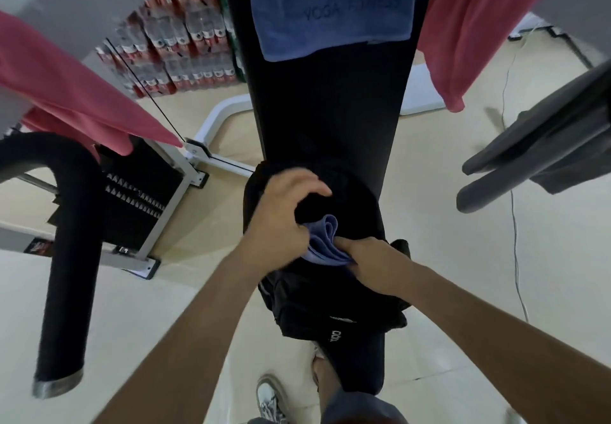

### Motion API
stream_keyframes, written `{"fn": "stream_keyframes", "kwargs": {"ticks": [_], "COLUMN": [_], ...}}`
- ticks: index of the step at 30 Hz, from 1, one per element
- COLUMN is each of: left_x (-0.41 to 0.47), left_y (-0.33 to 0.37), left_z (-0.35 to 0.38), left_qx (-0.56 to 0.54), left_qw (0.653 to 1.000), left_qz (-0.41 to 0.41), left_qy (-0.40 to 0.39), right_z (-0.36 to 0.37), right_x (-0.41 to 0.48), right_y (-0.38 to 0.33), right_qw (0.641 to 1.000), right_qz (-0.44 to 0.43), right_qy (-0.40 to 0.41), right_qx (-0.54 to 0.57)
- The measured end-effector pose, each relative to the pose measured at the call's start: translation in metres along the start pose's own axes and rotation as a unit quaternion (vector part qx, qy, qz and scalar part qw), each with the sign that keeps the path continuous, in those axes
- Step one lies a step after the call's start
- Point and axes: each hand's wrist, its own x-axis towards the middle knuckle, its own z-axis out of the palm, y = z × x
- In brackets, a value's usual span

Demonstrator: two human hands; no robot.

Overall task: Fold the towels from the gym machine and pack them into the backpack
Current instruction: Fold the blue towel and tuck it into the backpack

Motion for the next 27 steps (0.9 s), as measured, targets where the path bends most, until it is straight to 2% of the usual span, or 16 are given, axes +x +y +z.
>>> {"fn": "stream_keyframes", "kwargs": {"ticks": [1,2,3,4,5,7,10,12,14,17,22,25,27], "left_x": [-0.013,-0.021,-0.025,-0.026,-0.022,-0.010,0.006,0.012,0.015,0.022,0.017,0.020,0.020], "left_y": [0.008,0.013,0.014,0.011,0.009,0.003,-0.004,-0.007,-0.010,-0.016,-0.029,-0.030,-0.024], "left_z": [0.005,0.013,0.022,0.031,0.035,0.035,0.023,0.015,0.010,0.015,0.053,0.066,0.066], "left_qx": [-0.016,0.030,0.108,0.174,0.216,0.258,0.261,0.236,0.190,0.145,0.128,0.082,0.061], "left_qw": [0.992,0.971,0.950,0.936,0.929,0.924,0.926,0.941,0.961,0.961,0.943,0.962,0.980], "left_qz": [-0.023,-0.039,-0.034,-0.014,0.009,0.030,-0.002,-0.027,-0.037,-0.052,-0.094,-0.128,-0.075], "left_qy": [-0.123,-0.232,-0.291,-0.307,-0.300,-0.281,-0.272,-0.240,-0.199,-0.232,-0.291,-0.225,-0.174], "right_z": [-0.001,0.000,0.002,0.005,0.007,0.009,0.009,0.012,0.027,0.050,0.061,0.066,0.067], "right_x": [0.002,0.005,0.006,0.007,0.006,0.000,-0.020,-0.037,-0.052,-0.066,-0.077,-0.080,-0.083], "right_y": [0.001,0.003,0.002,0.001,-0.001,-0.006,-0.008,-0.008,-0.013,-0.025,-0.033,-0.036,-0.036], "right_qw": [1.000,1.000,0.999,0.997,0.997,1.000,0.991,0.987,0.980,0.971,0.965,0.967,0.967], "right_qz": [-0.009,-0.020,-0.027,-0.029,-0.025,-0.008,0.080,0.127,0.111,0.061,0.050,0.044,0.045], "right_qy": [-0.007,-0.010,-0.014,-0.016,-0.011,-0.011,-0.037,-0.092,-0.128,-0.062,-0.026,-0.014,-0.010], "right_qx": [-0.006,-0.017,-0.040,-0.064,-0.073,-0.018,0.103,0.035,-0.105,-0.223,-0.256,-0.252,-0.251]}}
